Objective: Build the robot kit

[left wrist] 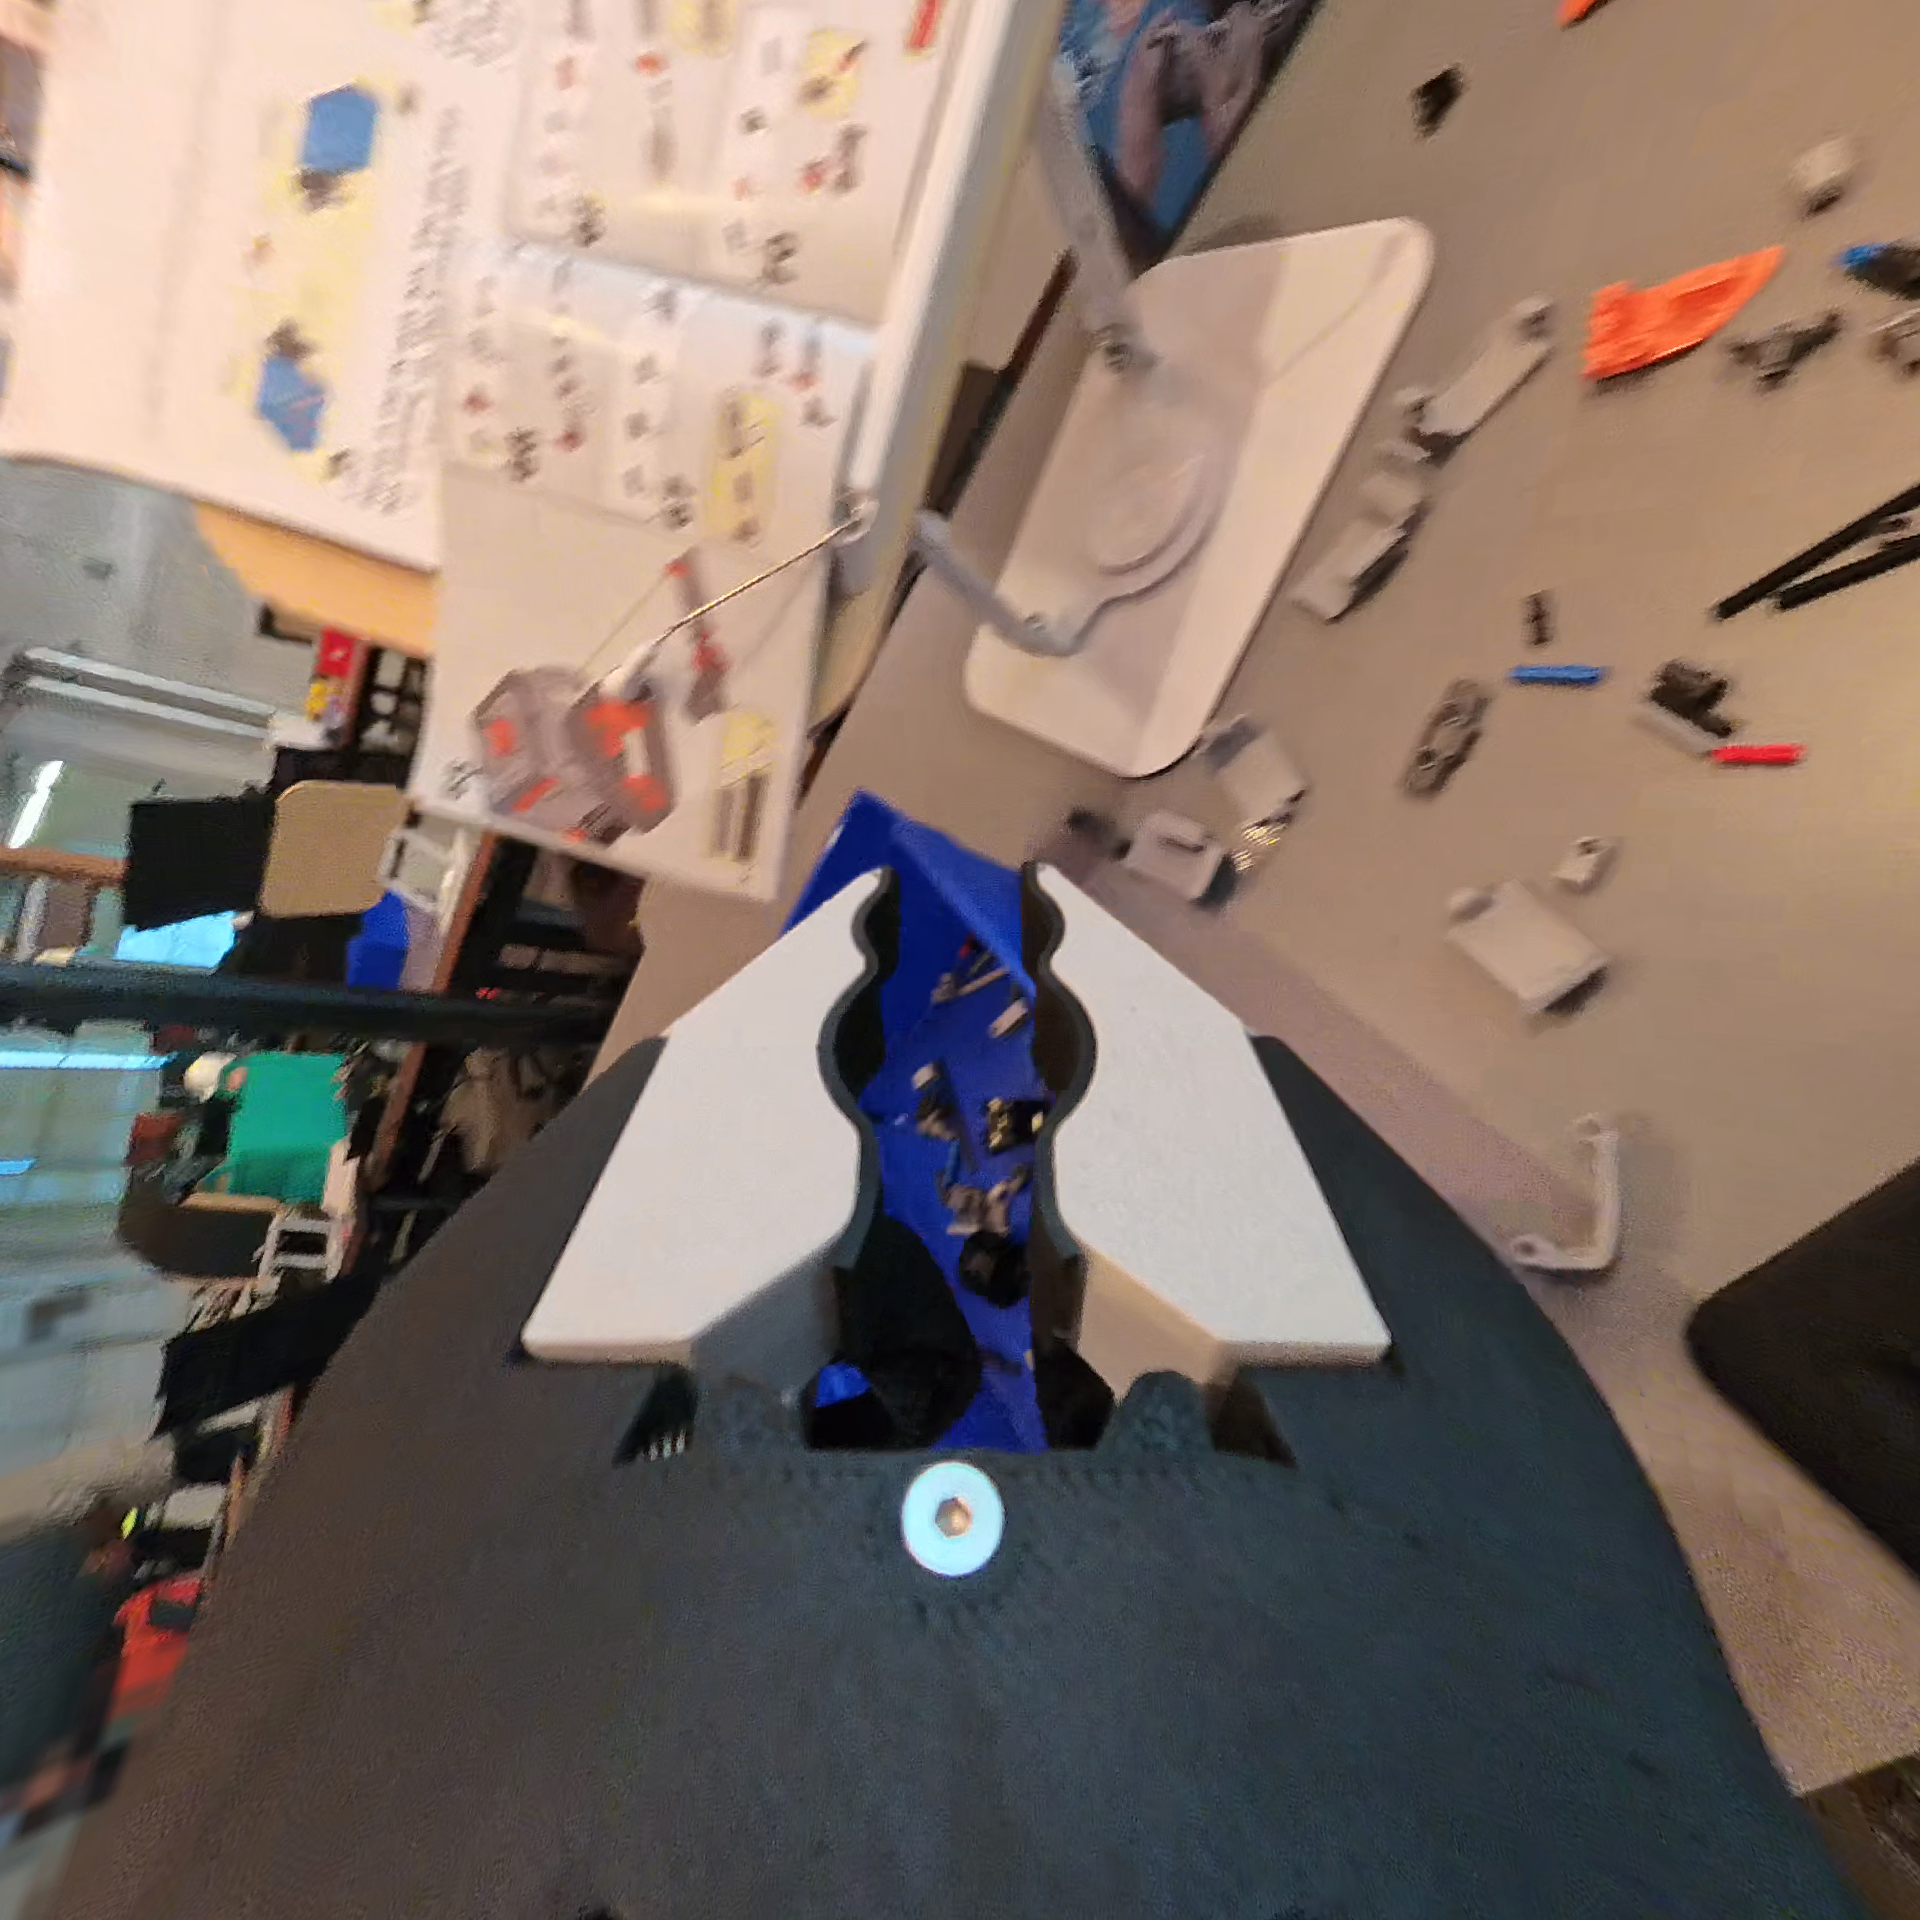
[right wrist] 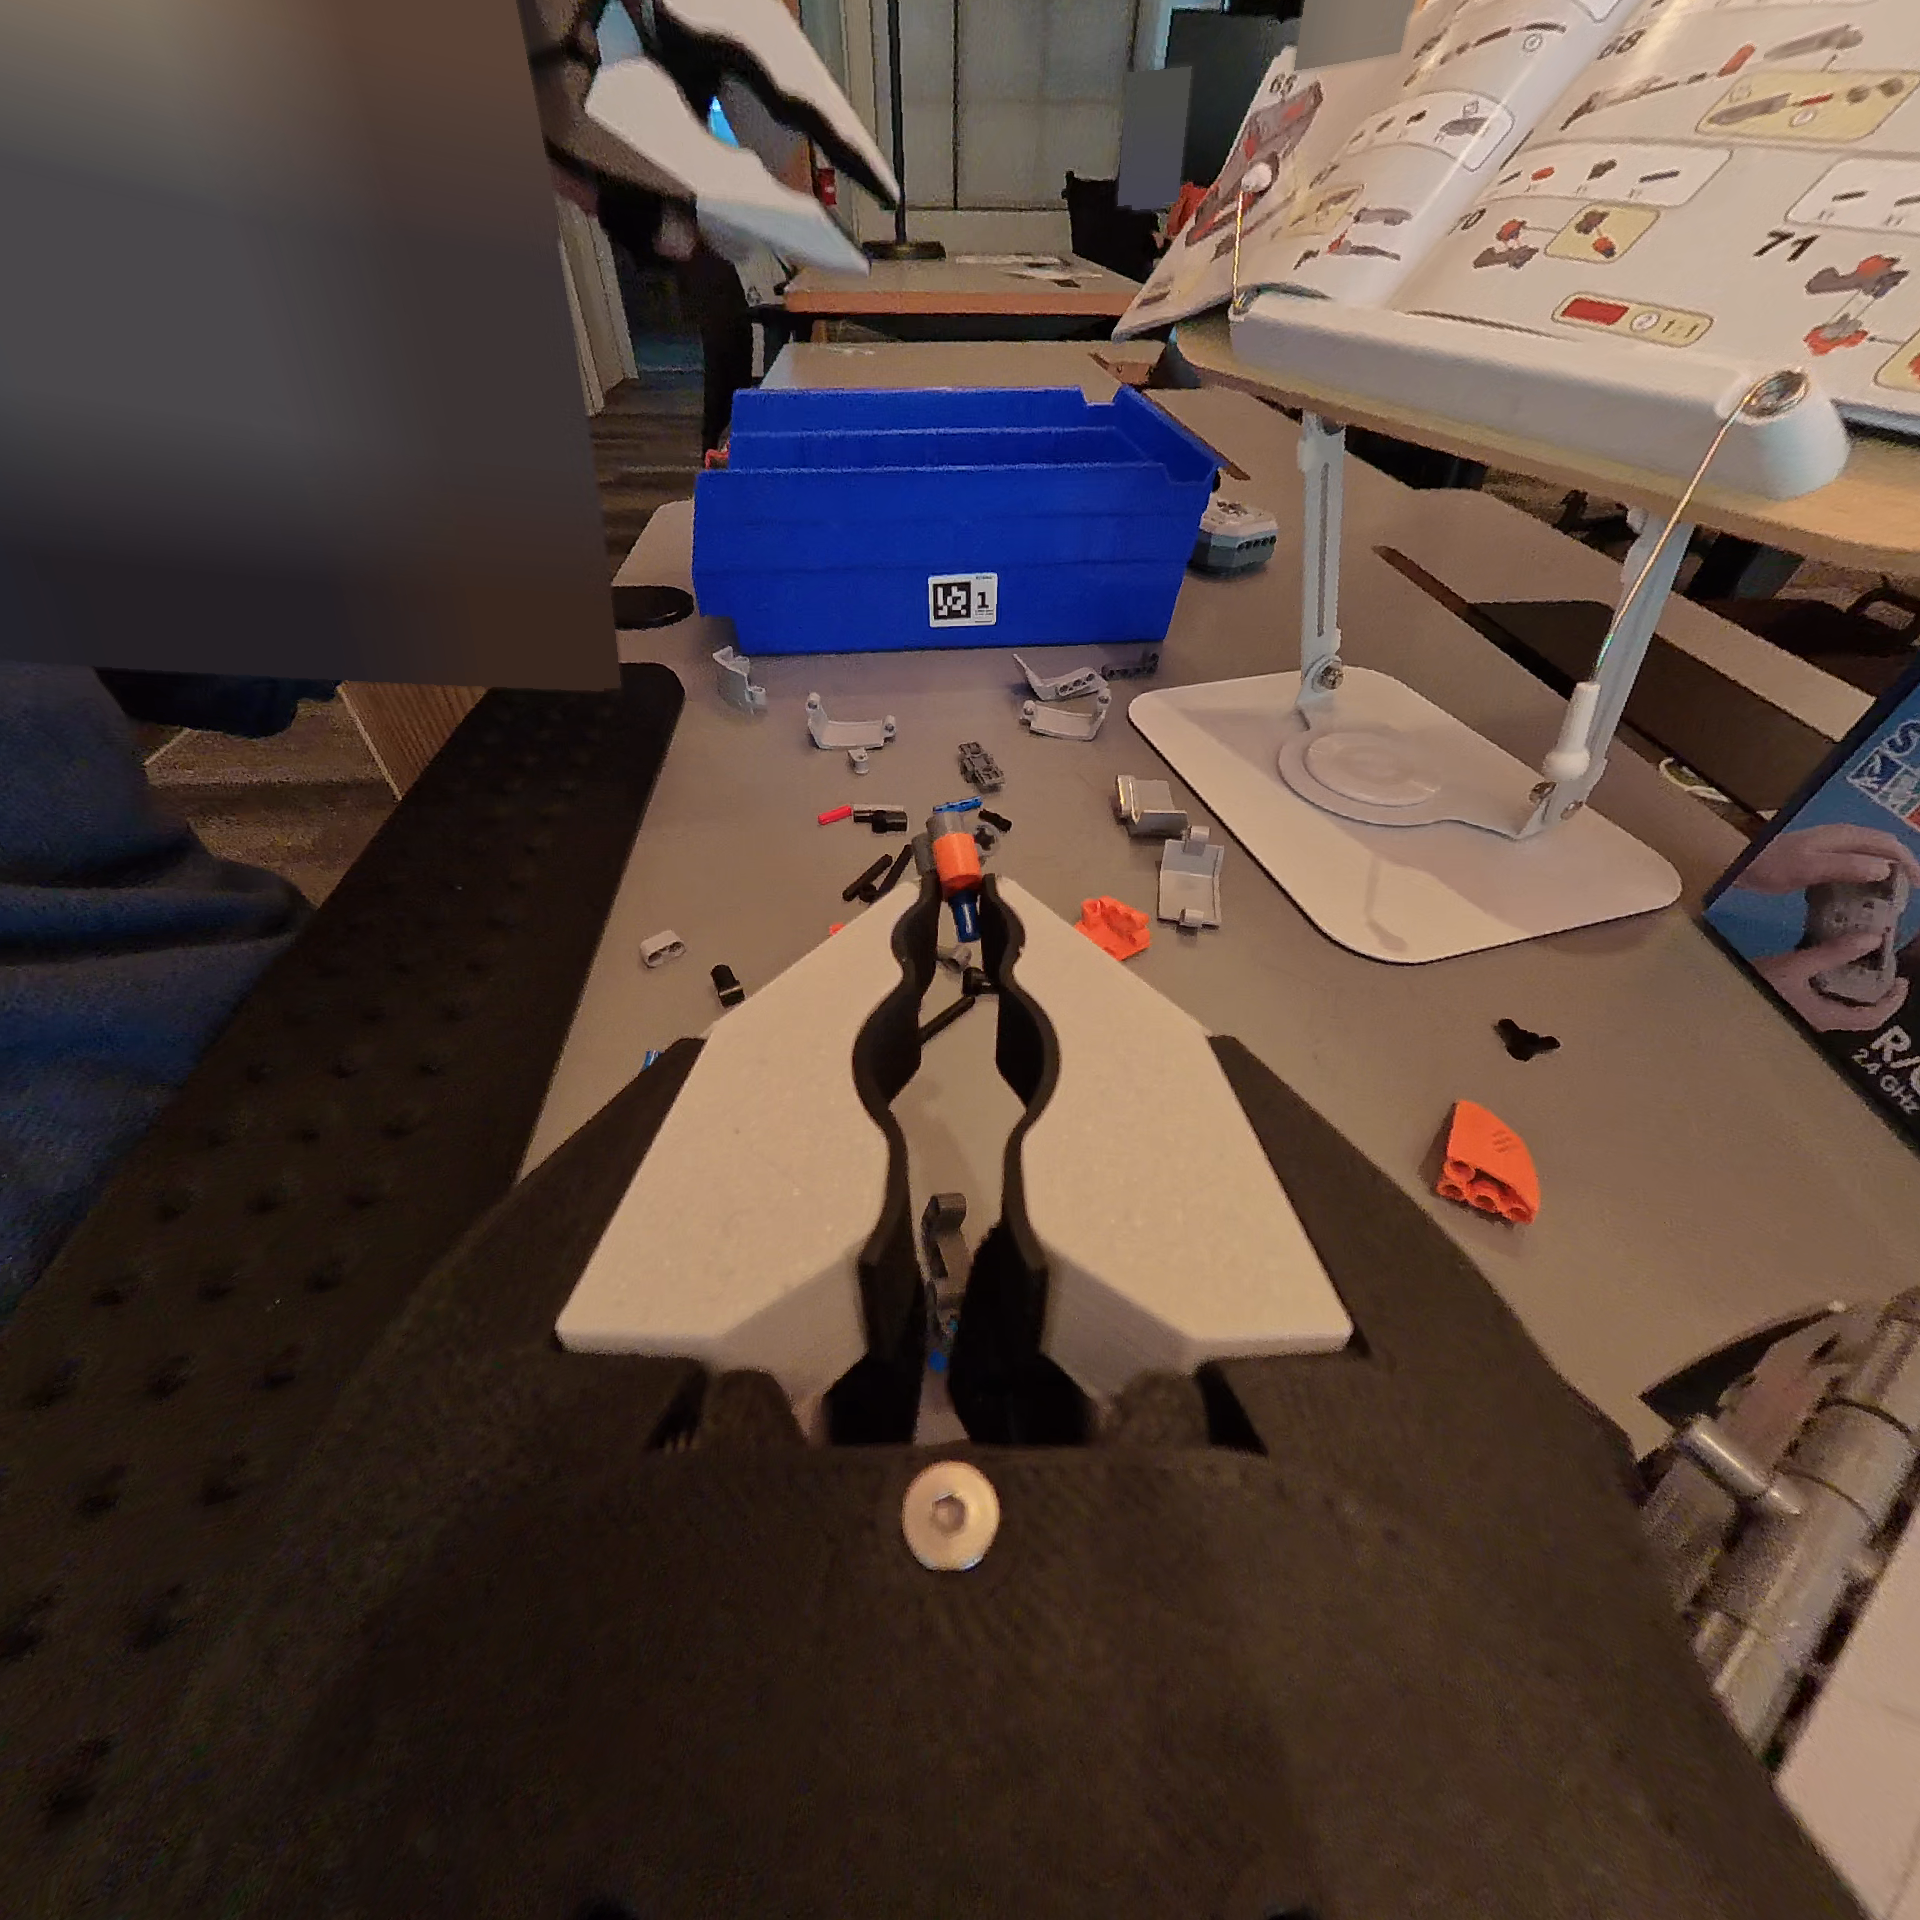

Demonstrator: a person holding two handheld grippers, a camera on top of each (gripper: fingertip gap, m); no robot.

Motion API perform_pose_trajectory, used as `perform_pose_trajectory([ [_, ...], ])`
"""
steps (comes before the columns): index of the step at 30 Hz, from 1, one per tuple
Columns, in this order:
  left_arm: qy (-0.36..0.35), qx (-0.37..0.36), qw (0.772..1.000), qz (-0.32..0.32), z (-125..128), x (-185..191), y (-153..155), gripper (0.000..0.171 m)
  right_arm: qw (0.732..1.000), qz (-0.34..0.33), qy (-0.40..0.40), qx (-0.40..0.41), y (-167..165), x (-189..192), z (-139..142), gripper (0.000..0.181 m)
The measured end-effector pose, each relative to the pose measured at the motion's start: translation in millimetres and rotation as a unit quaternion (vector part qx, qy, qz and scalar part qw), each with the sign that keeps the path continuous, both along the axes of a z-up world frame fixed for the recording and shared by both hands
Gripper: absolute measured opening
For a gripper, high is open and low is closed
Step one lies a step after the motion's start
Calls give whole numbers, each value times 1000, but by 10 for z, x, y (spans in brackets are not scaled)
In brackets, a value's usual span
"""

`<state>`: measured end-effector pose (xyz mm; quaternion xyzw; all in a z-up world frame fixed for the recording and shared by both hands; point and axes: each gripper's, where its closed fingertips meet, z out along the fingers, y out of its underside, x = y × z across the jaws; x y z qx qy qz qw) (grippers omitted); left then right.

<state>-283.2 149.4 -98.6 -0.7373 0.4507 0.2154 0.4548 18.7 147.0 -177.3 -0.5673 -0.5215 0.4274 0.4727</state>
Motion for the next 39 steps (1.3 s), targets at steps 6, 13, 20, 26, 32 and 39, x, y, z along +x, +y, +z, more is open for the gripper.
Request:
perform_pose_trajectory([
  [6, 4, -4, 999, 48, 84, -509, 47, 19, 999, -2, -16, 32, -94, -100, 51, 5],
  [13, -43, -57, 997, -8, -131, -443, -132, 18, 998, 22, -51, 43, -291, -310, 30, 5],
  [20, -69, -178, 943, -272, -960, 1463, -733, 17, 996, 63, -52, 26, -488, -325, 39, 5],
  [26, -65, -232, 904, -352, -1468, 2258, -913, 19, 990, 107, 72, -53, -556, -113, 275, 5],
  [32, -61, -258, 893, -363, -1641, 2425, -895, 20, 947, 157, 249, -126, -434, 278, 683, 4],
  [39, -69, -286, 884, -363, -1706, 2342, -886, 21, 952, 170, 232, -109, -533, 226, 661, 5],
])
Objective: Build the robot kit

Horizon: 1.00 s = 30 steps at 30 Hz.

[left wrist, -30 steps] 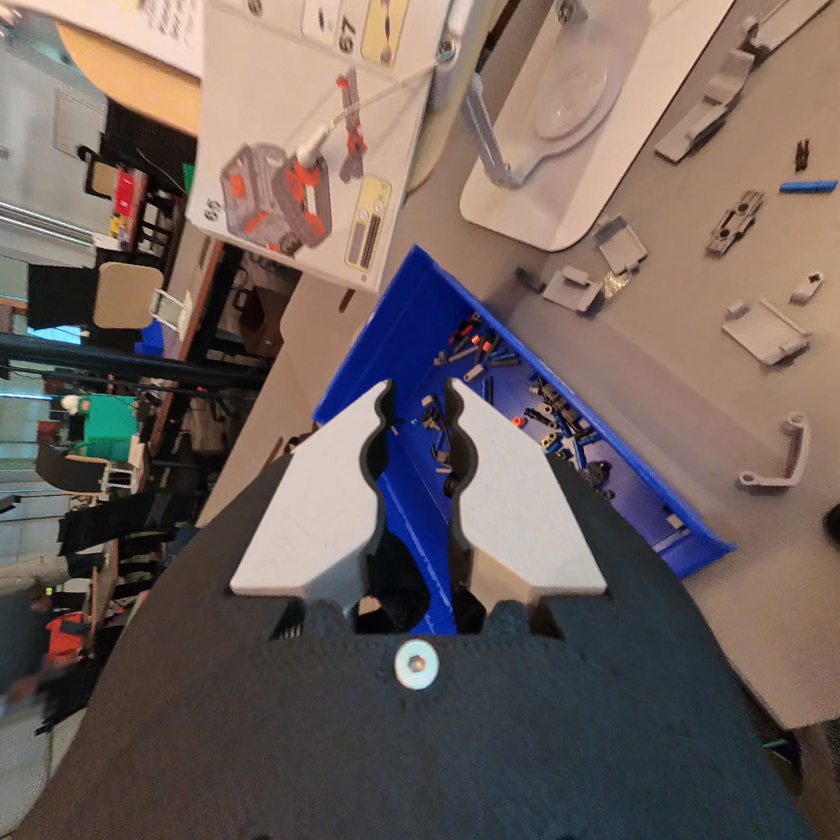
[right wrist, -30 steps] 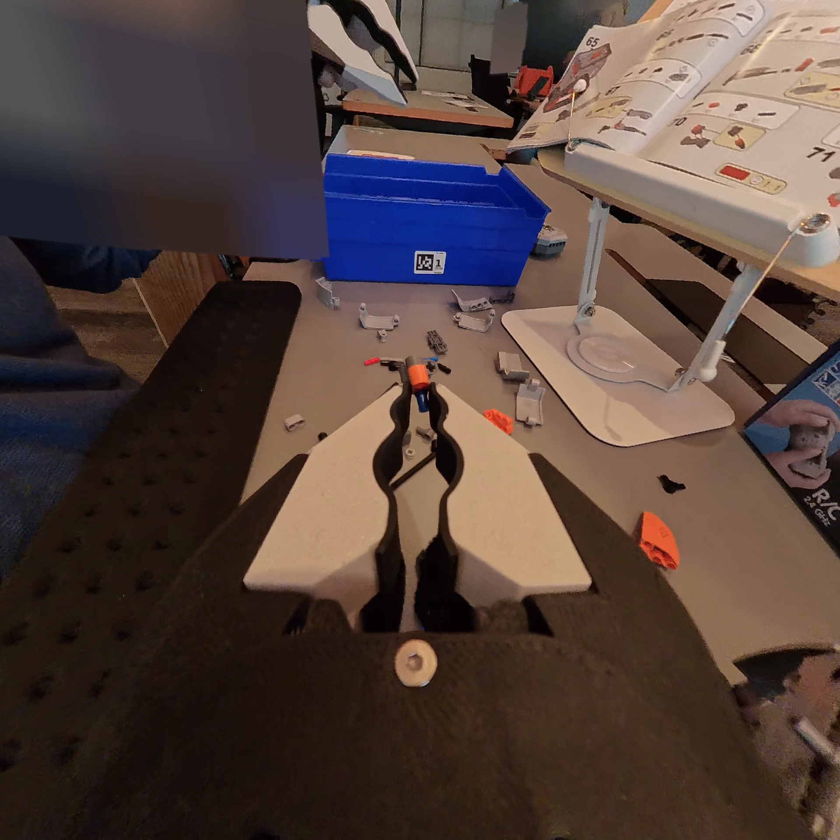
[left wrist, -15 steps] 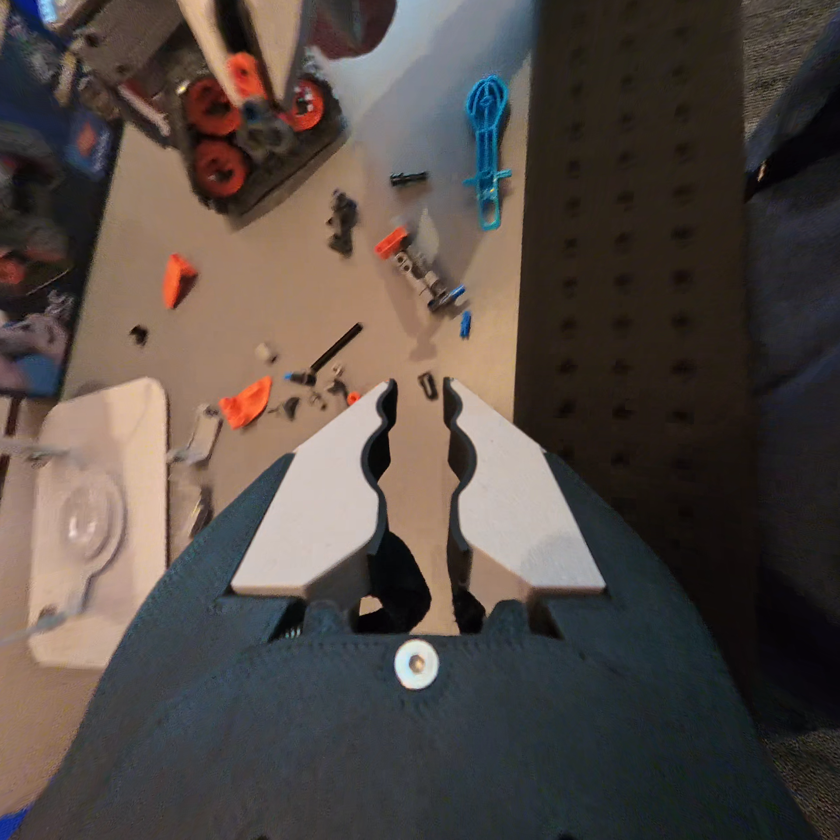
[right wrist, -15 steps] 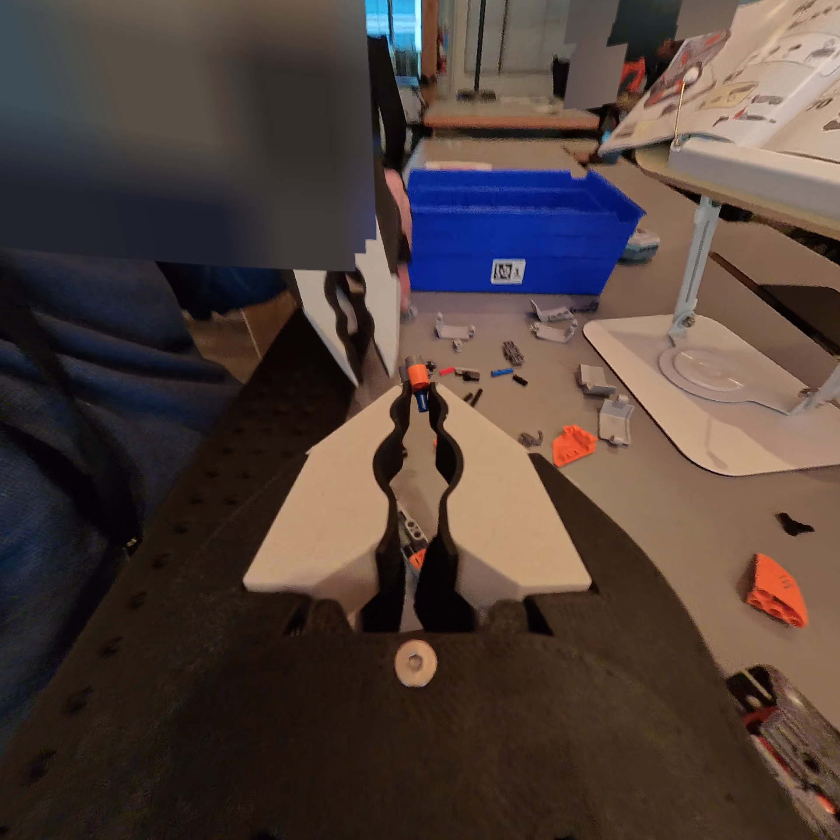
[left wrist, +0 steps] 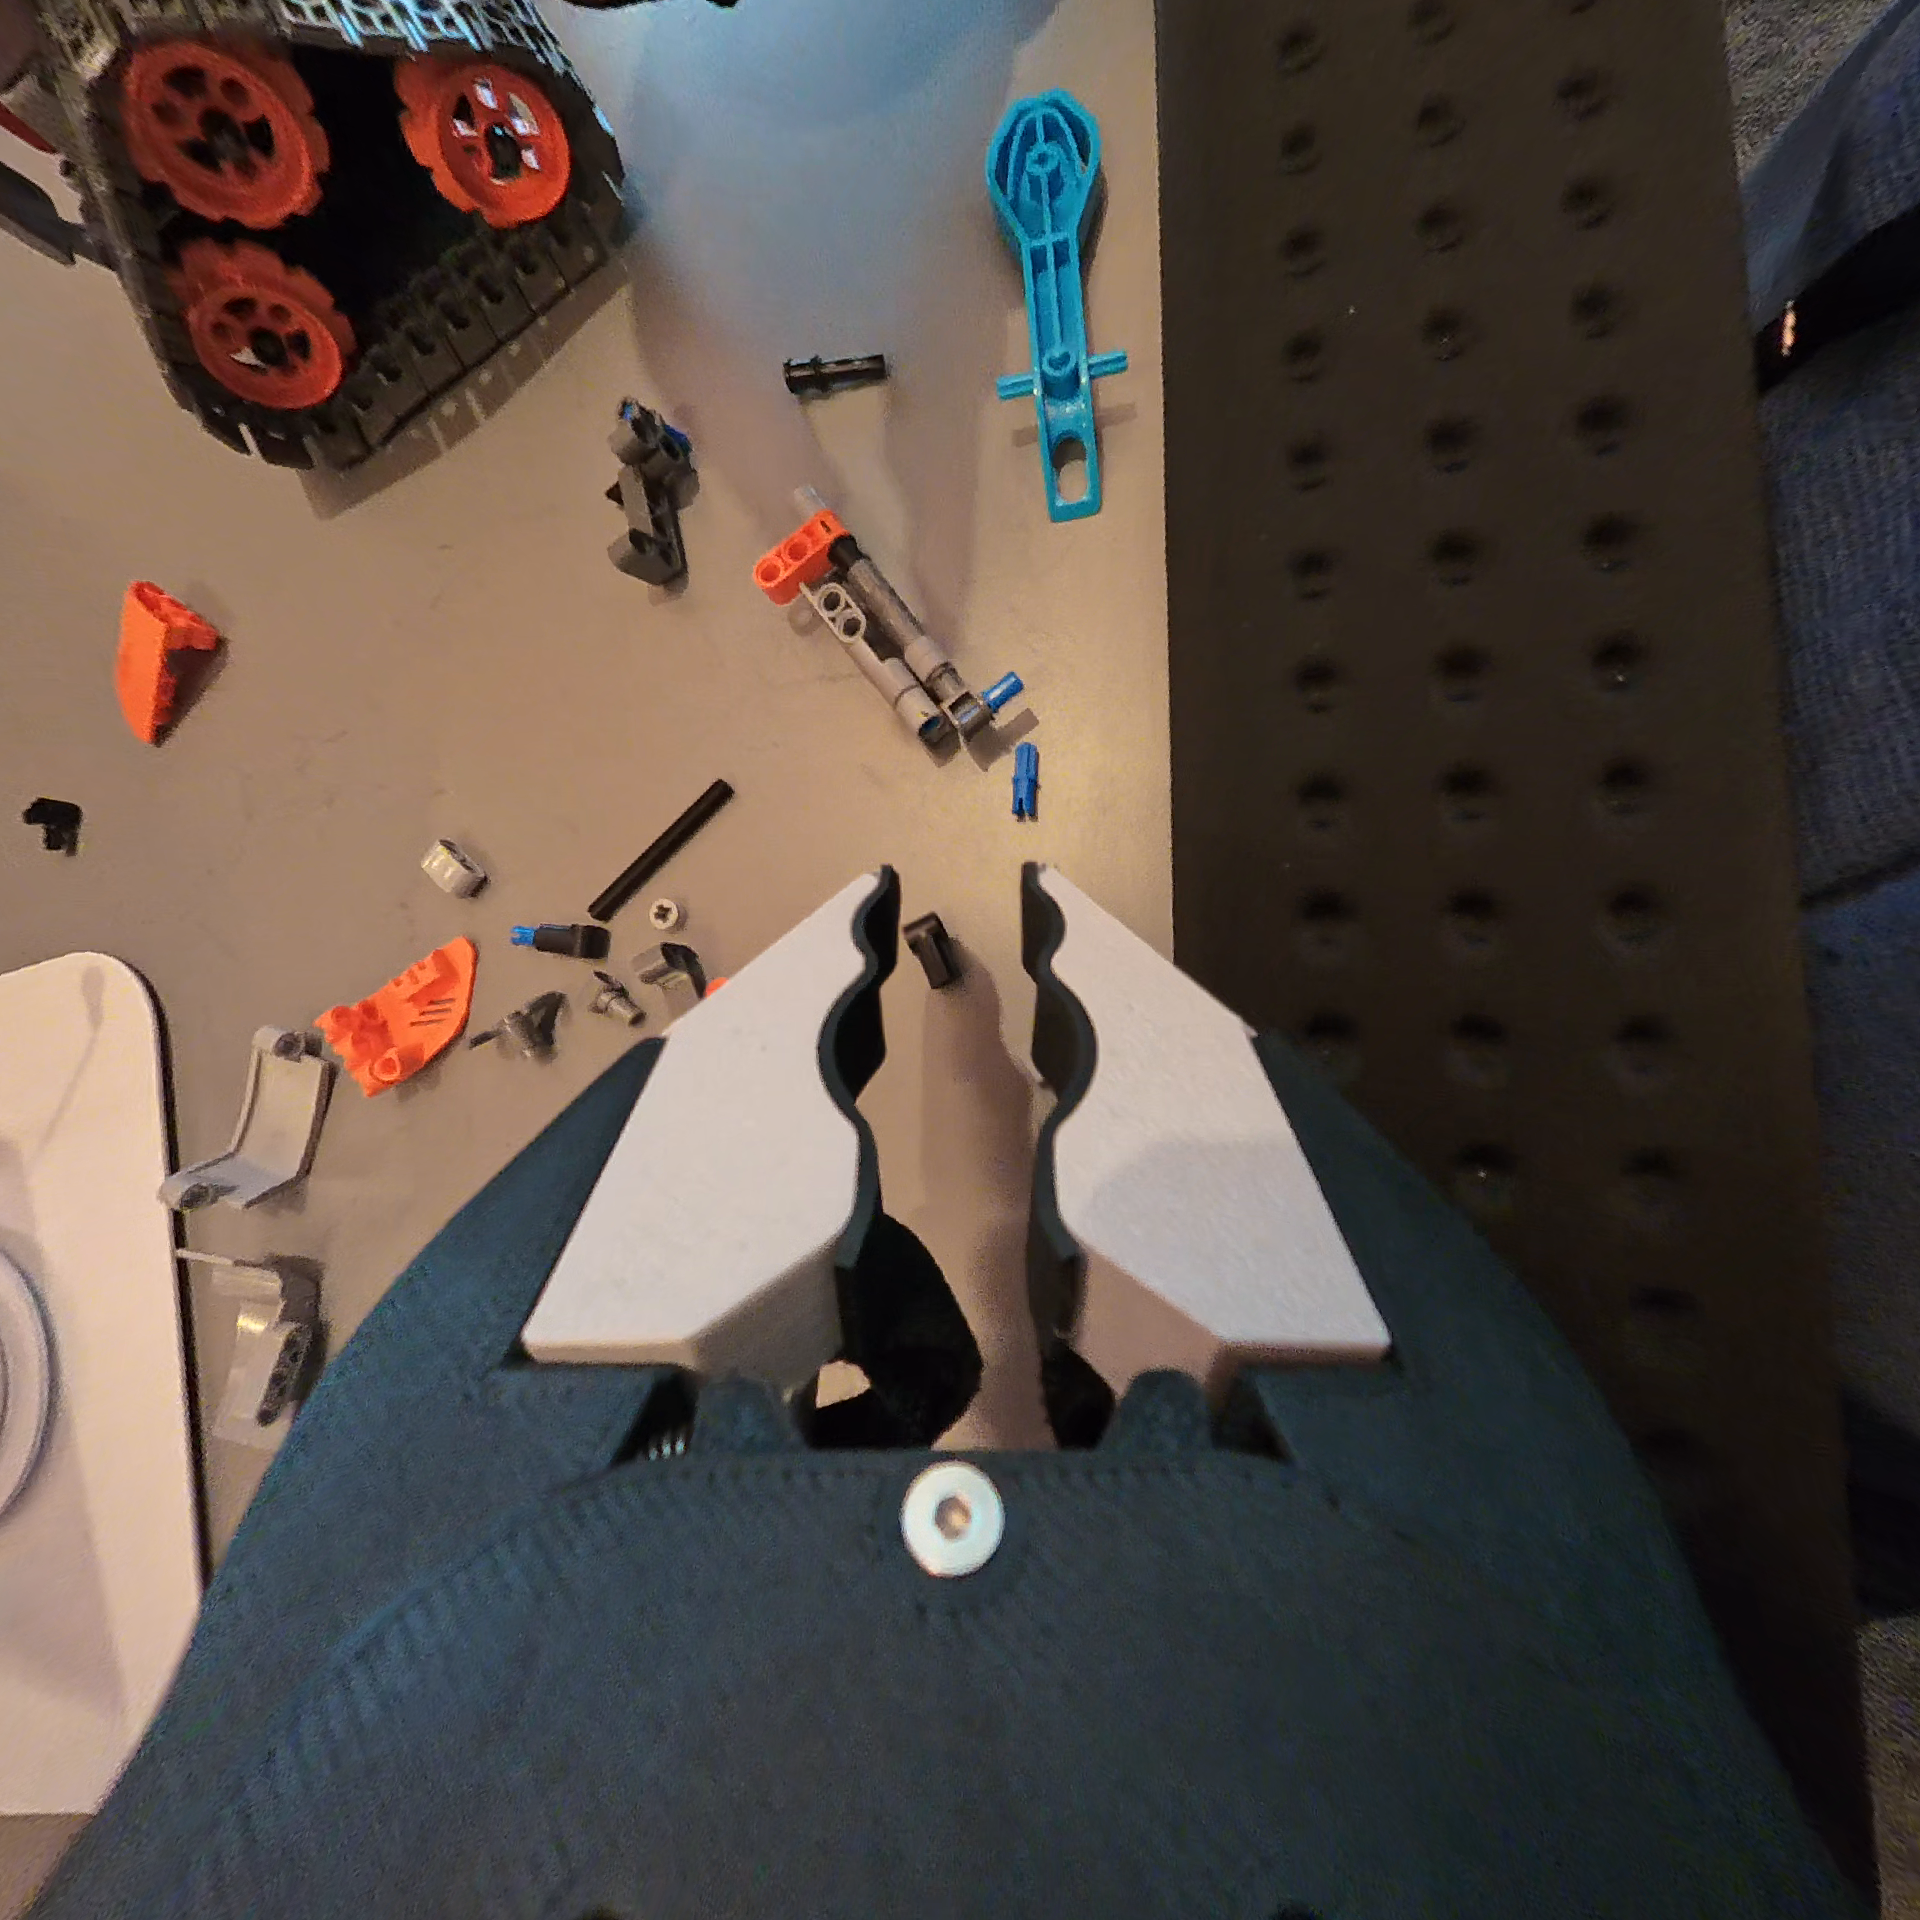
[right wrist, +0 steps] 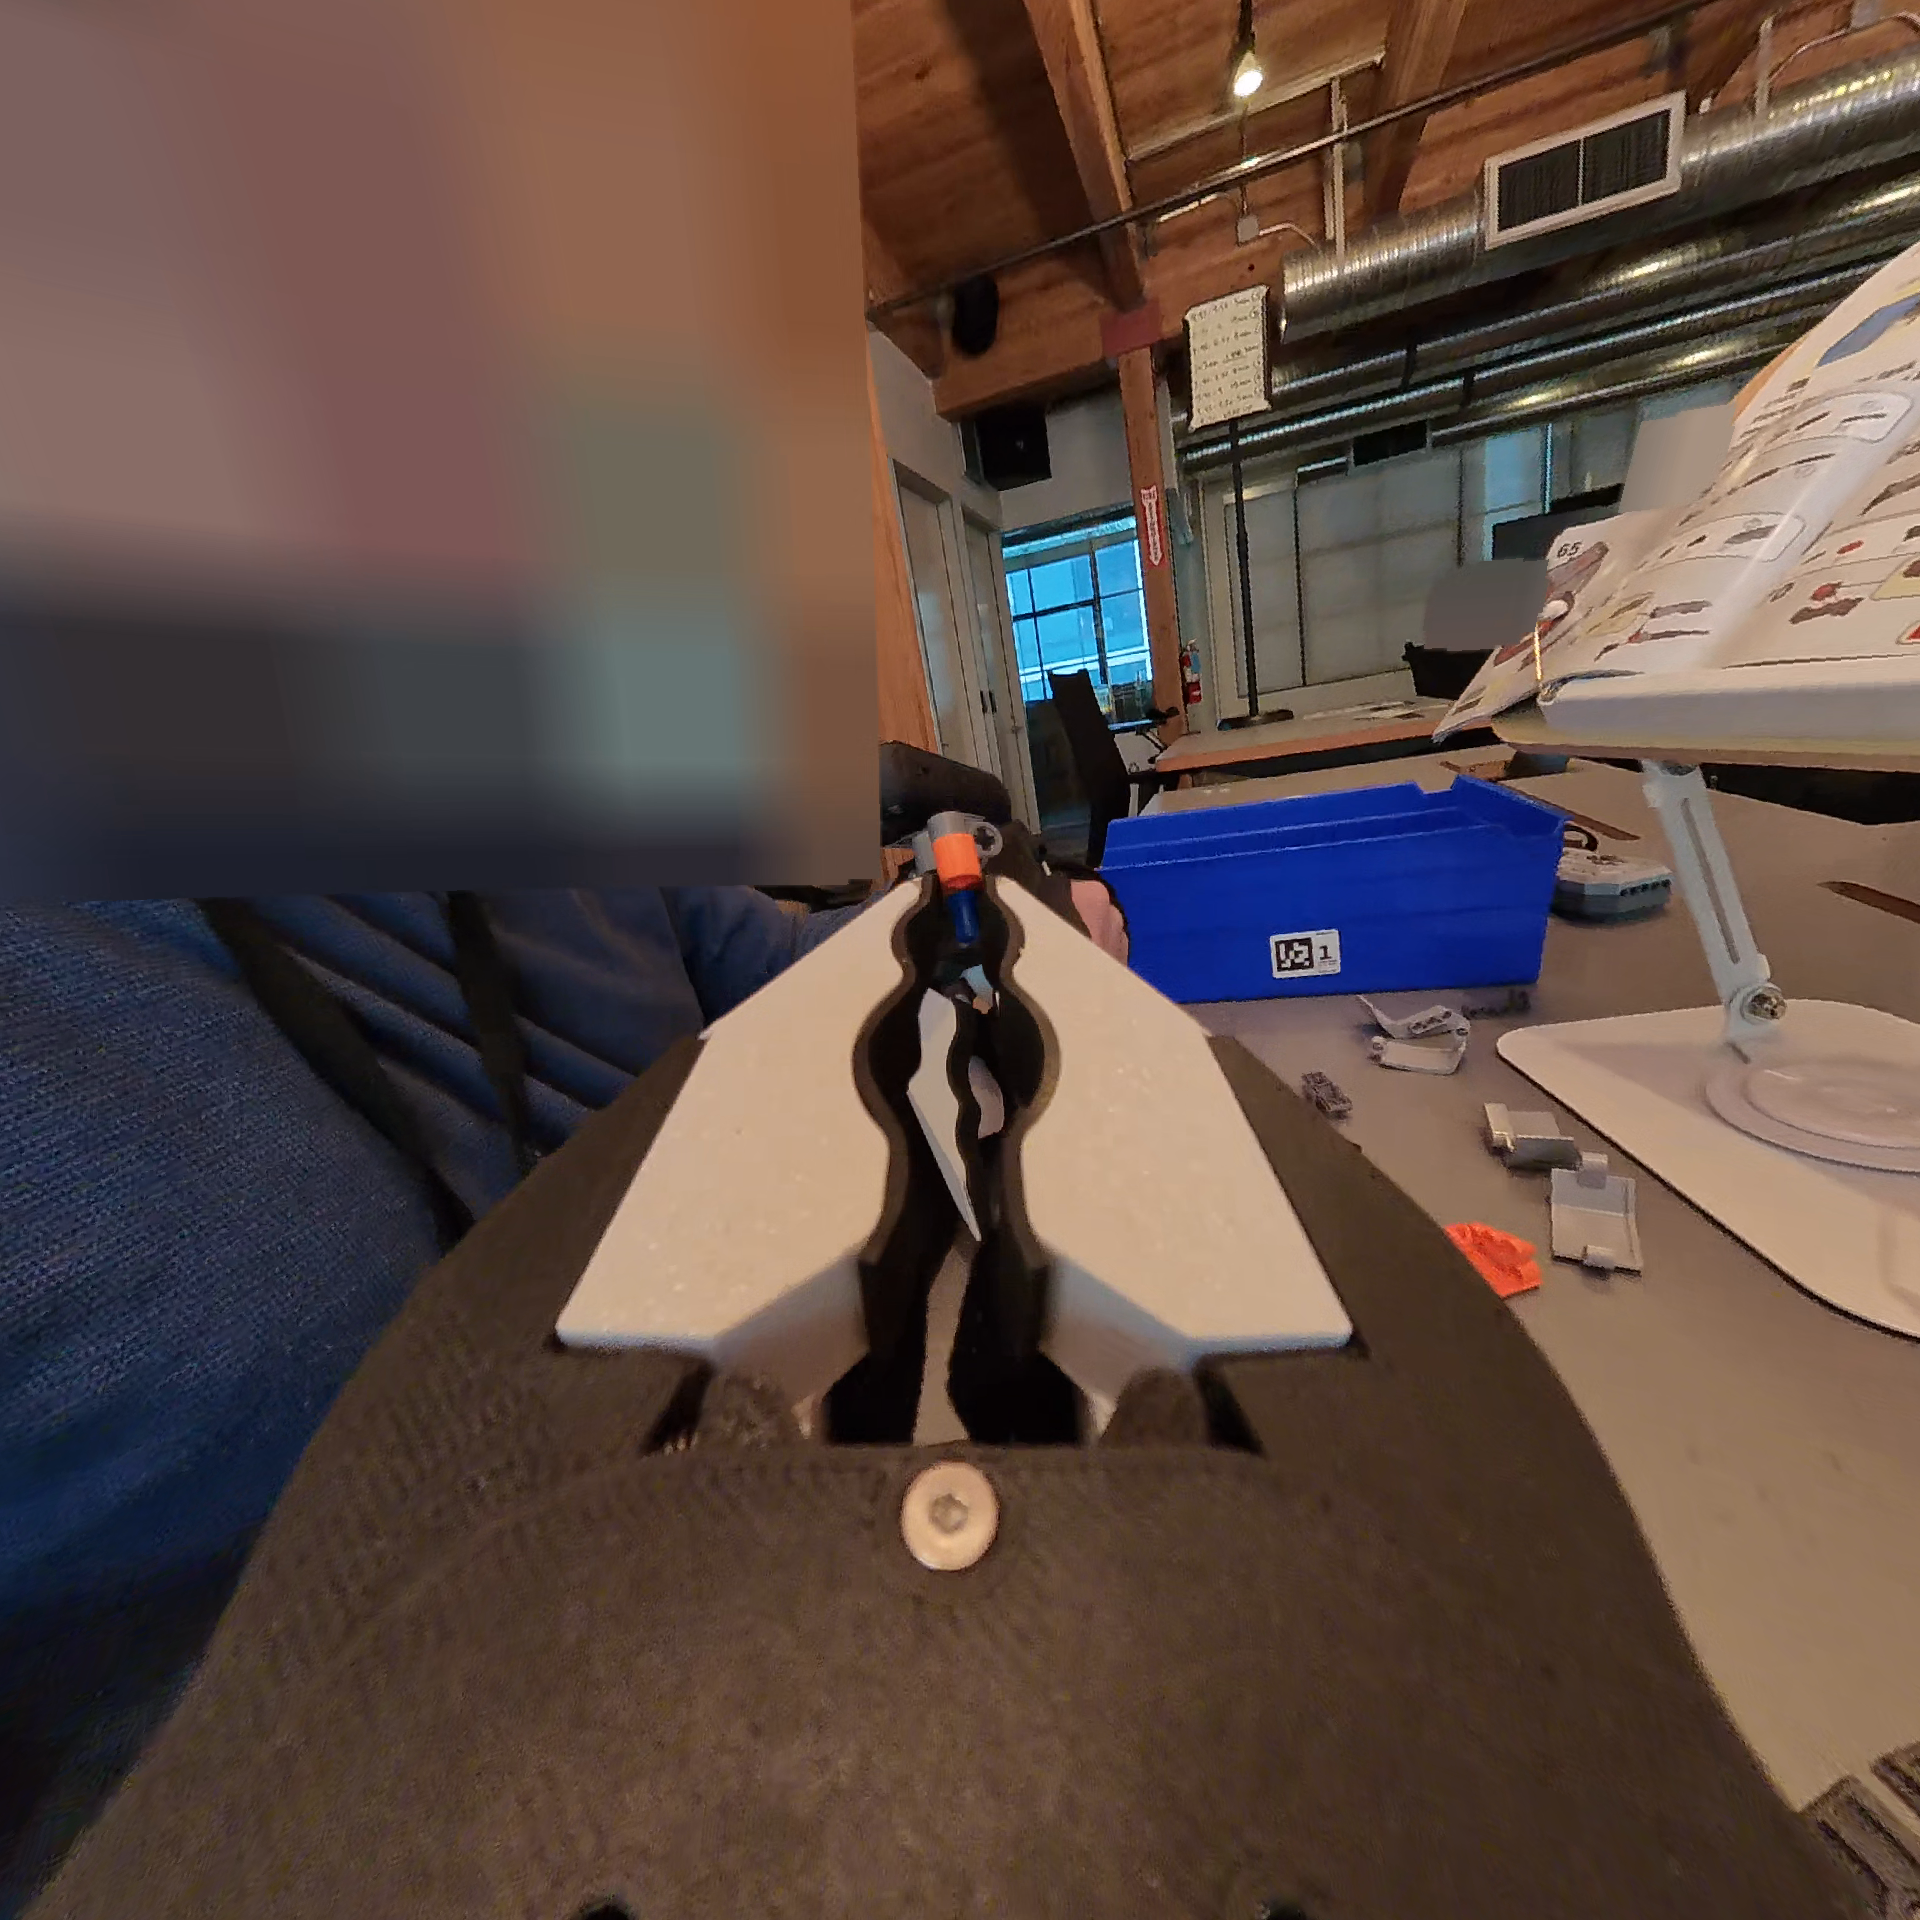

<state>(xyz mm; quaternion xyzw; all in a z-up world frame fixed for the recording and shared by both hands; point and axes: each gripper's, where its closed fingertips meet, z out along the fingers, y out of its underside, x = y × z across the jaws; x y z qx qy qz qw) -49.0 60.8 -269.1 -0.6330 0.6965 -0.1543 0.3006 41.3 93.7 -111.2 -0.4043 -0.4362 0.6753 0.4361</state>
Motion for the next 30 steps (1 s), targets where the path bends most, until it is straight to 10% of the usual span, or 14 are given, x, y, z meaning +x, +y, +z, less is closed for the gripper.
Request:
perform_pose_trajectory([
  [19, 27, -15, 999, -32, -250, 205, -92, 10, 999, 5, -34, 14, -41, -66, -129, 4],
  [30, 20, 0, 1000, -24, -262, 199, -24, 0, 996, 22, 85, -17, -28, 252, 279, 4],
])
